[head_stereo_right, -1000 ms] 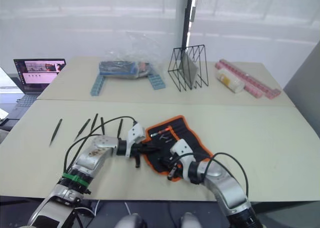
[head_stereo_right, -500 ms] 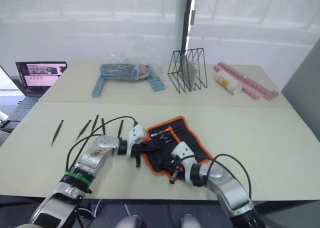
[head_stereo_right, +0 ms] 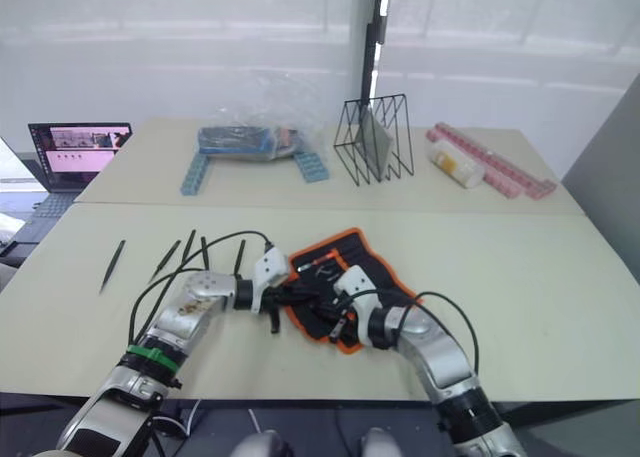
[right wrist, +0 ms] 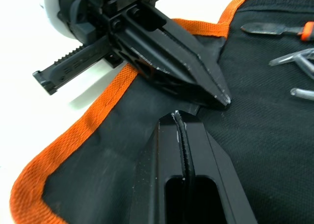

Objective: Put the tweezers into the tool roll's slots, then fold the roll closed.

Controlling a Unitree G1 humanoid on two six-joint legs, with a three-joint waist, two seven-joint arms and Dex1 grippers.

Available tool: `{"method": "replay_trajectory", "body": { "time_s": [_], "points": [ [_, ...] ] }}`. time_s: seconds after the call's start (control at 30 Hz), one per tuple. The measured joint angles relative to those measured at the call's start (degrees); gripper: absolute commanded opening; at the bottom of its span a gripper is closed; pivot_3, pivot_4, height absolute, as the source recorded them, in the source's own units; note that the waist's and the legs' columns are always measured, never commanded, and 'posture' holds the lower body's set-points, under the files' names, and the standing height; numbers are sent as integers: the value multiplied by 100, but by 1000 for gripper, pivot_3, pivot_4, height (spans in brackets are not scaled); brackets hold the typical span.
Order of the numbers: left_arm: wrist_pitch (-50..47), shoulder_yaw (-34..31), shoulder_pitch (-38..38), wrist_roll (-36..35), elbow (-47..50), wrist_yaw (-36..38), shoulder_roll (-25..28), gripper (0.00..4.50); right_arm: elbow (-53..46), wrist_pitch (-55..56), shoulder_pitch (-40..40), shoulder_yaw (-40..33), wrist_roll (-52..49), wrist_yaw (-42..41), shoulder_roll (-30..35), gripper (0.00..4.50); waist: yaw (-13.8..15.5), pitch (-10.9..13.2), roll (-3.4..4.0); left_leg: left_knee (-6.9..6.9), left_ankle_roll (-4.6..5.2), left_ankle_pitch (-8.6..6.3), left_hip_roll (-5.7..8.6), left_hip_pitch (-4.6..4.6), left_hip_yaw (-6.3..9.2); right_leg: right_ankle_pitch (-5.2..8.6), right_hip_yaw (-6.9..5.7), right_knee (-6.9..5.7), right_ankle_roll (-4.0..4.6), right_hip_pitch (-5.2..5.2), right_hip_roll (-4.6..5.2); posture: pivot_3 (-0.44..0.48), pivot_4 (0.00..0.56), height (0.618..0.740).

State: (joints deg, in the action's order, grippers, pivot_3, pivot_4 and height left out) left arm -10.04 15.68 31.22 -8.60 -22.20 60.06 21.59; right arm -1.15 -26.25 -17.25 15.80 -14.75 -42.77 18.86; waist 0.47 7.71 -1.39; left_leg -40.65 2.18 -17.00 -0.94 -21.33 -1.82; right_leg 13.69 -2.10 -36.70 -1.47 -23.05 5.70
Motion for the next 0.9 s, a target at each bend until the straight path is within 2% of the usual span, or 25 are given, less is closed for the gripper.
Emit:
{"method": "replay_trajectory", "body": {
  "time_s": [0.23,0.57,0.9],
  "points": [
    [16,4,5,26,2,-5,22,35,32,-19,-24,42,61,3,-19,0,-14,-1,1,4,0,0,-5,2,1,0,0,0,1,1,2,0,150,722],
    [109,107,-3,65,-5,-8,19,35,-1080,-658,562,163,8,-222,804,0,21,-21,22,59,0,0,1,24,1,1,-7,57,-2,30,15,0,150,722],
    [147,129,-30,66,7,-11,19,35,-1557,-701,881,170,0,-210,1151,0,27,-28,18,78,0,0,1,29,4,3,-15,77,-5,42,16,0,150,722]
  ]
}}
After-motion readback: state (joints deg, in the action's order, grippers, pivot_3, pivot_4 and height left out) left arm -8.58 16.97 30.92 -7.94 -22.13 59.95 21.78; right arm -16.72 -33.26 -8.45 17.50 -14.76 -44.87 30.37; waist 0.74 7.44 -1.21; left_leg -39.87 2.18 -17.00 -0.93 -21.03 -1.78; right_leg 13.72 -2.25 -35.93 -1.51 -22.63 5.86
